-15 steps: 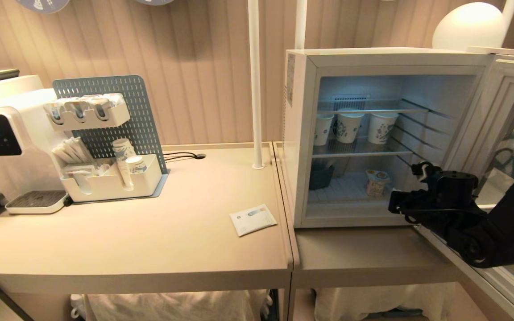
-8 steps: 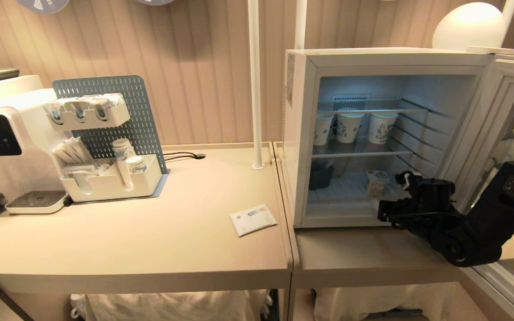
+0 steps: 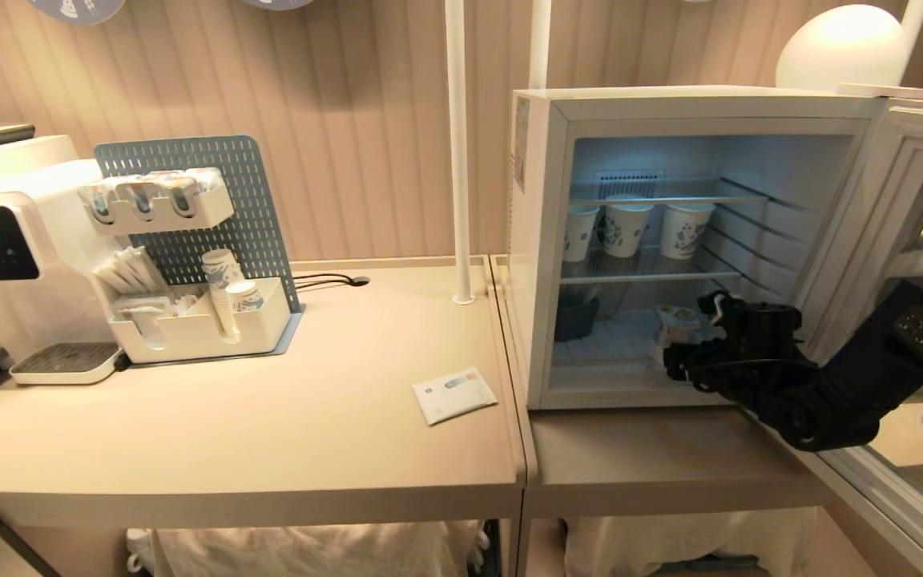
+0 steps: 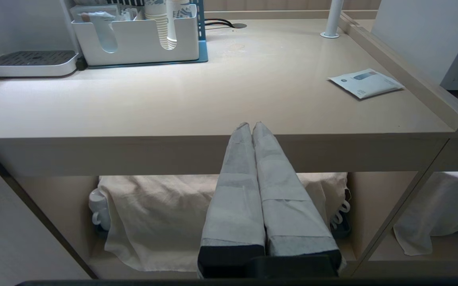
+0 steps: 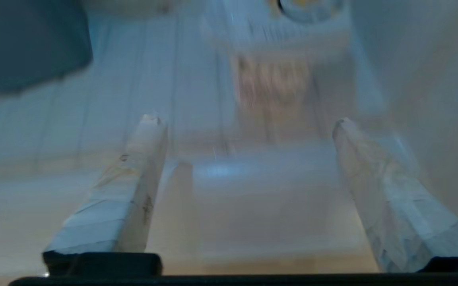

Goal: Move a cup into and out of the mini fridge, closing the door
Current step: Take the yoghurt out of the freezer

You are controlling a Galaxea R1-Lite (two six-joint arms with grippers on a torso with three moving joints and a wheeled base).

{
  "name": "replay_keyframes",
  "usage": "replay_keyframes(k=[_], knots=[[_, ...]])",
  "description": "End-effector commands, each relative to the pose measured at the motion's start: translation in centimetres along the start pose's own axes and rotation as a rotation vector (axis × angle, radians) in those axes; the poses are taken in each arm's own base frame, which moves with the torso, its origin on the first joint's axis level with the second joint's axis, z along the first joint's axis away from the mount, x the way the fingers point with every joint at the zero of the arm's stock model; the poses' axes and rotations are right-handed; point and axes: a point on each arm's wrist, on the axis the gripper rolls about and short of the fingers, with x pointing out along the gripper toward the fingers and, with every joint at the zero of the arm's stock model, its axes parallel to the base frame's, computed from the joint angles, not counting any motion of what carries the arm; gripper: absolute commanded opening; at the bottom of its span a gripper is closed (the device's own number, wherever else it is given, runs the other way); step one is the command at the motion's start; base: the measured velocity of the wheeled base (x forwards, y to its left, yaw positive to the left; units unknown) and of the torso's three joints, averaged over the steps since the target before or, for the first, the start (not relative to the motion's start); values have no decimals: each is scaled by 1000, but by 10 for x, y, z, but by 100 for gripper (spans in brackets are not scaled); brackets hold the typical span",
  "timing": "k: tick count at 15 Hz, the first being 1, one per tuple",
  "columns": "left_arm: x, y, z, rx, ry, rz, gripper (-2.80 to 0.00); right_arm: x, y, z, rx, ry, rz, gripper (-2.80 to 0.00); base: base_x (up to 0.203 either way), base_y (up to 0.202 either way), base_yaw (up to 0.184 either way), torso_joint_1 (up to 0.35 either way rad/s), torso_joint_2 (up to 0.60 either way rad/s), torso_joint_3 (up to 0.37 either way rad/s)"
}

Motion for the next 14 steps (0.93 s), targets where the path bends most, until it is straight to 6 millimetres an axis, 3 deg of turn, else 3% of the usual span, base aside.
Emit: replay_keyframes(k=[1,5,13,14], knots=[[0,0,0,0,3,0,-280,18,2,3,3,-17,-2,0,0,0,0,0,0,0],[0,0,0,-3,3,0,-280,43,-1,4,6,-7,-21,0,0,0,0,0,0,0],[0,0,0,-3,3,0,-280,63,-15,19,19,2,-53,0,0,0,0,0,0,0],[0,0,0,-3,3,0,-280,64,-15,19,18,10,-54,-280,0,0,0,0,0,0]])
